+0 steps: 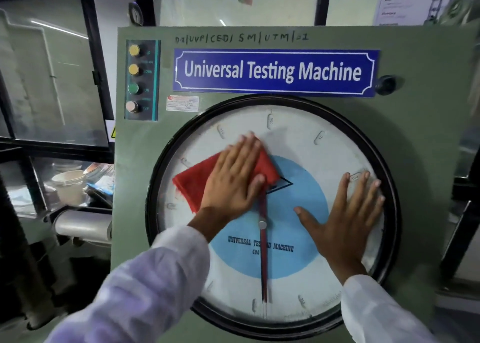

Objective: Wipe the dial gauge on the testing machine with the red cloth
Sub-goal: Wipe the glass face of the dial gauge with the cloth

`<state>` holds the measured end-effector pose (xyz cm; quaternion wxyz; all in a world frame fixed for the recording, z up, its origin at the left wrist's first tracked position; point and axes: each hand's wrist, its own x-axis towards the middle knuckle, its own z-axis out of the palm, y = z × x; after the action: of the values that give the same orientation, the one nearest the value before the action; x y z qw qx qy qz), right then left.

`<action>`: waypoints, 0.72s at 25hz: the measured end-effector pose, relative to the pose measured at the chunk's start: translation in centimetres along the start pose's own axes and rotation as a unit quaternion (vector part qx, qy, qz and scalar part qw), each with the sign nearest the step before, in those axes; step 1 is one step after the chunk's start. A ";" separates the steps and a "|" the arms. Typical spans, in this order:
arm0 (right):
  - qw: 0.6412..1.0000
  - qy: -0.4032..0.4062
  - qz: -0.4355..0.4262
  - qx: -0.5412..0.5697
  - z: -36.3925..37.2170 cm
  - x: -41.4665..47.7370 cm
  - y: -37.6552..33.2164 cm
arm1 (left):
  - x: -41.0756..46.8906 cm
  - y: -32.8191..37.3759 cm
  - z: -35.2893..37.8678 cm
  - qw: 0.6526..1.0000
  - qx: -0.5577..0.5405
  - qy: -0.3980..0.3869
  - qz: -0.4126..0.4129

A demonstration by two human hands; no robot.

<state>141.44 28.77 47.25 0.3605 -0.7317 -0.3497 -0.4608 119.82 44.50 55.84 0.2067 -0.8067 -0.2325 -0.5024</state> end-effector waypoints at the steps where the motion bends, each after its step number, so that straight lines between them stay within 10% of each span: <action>1: 1.000 0.004 -0.001 0.002 0.0 0.0 0.1 | 0.0 0.0 0.2 0.994 0.003 -0.030 0.109; 3: 1.000 0.005 -0.002 0.008 -0.2 0.1 0.3 | 0.9 0.3 0.2 0.993 0.002 -0.019 0.120; 7: 1.000 0.011 -0.006 -0.007 0.1 -0.1 0.2 | 3.2 6.0 1.6 0.990 0.010 0.044 -0.135; 14: 1.000 -0.006 0.006 -0.017 -0.5 0.2 -0.1 | 3.4 5.1 1.0 0.978 0.019 -0.063 0.200; 18: 1.000 0.005 0.009 -0.014 -0.2 0.1 -0.1 | 5.4 4.7 1.6 0.999 0.020 0.029 0.022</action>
<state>141.33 28.64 47.42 0.3562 -0.7372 -0.3351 -0.4662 125.81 42.54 59.60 0.2402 -0.7928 -0.2185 -0.5158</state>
